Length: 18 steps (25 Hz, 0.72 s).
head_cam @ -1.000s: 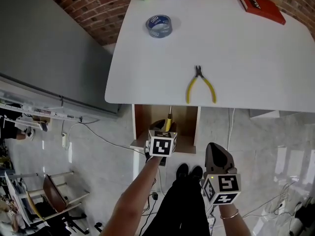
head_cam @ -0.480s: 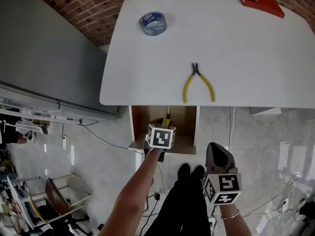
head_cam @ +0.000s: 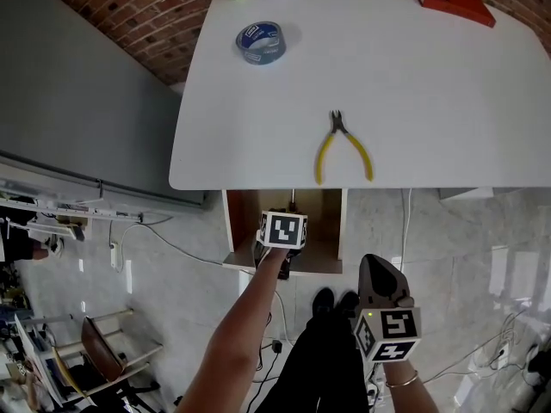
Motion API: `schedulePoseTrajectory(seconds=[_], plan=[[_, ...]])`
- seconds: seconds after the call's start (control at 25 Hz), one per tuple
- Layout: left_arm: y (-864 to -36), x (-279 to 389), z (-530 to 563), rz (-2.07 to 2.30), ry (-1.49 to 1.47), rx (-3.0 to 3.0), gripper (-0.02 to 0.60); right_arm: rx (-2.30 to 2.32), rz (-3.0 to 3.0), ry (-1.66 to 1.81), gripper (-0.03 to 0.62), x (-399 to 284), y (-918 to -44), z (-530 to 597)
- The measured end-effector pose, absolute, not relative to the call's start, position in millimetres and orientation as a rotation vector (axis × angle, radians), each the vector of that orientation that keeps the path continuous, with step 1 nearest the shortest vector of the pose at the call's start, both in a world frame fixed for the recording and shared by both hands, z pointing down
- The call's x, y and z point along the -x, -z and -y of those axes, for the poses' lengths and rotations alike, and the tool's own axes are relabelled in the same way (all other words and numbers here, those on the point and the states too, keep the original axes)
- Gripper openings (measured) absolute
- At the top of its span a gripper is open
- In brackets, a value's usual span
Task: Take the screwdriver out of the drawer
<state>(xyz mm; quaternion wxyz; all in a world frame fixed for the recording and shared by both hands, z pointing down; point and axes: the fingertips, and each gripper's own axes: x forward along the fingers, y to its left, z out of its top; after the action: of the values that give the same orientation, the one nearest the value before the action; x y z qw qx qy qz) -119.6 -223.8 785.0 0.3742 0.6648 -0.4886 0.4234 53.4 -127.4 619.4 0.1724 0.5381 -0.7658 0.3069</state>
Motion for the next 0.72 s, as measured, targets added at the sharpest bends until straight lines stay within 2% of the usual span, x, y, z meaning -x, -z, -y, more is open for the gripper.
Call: schedulePoseTrajectory(seconds=[0.72], plan=[[-813, 125, 229, 1.251, -1.094, -1.59, 0.15, -1.496, 2.155, -0.891, 0.002, -52, -633, 129]])
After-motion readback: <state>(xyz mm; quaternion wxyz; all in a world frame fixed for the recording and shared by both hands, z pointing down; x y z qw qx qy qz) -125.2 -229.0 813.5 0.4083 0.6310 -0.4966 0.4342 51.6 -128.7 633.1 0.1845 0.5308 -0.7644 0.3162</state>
